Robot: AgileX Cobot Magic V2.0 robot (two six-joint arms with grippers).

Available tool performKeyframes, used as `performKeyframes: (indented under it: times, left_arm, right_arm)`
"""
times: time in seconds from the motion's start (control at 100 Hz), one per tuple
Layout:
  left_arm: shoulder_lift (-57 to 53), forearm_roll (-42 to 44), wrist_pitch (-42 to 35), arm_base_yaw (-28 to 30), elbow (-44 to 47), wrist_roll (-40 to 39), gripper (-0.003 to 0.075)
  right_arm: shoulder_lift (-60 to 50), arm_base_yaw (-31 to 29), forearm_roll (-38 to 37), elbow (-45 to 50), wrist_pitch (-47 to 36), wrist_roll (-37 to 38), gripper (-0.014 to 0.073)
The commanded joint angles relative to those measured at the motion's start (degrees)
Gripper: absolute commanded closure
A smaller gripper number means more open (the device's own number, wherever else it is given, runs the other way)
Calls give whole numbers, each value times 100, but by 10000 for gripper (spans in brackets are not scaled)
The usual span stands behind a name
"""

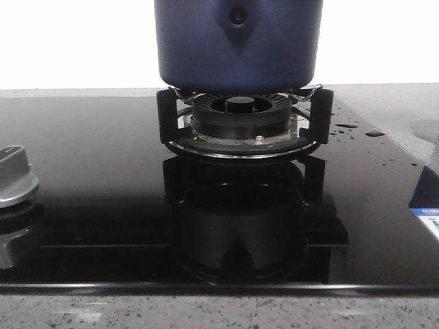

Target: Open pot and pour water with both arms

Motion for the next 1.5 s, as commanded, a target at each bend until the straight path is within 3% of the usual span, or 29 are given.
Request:
performKeyframes:
  times: [0.0, 1.15, 1.49]
  left_arm:
    - [-184, -31, -210, 25, 266, -56, 731]
    - [-184, -20, -210, 25, 266, -56, 731]
    - [-184, -5, -210, 25, 266, -56, 731]
  right_arm:
    - [-126, 0, -29, 166, -102, -5, 657]
    - [-126, 0, -29, 166, -102, -5, 657]
    - [-126, 0, 105, 166, -1926, 50, 657]
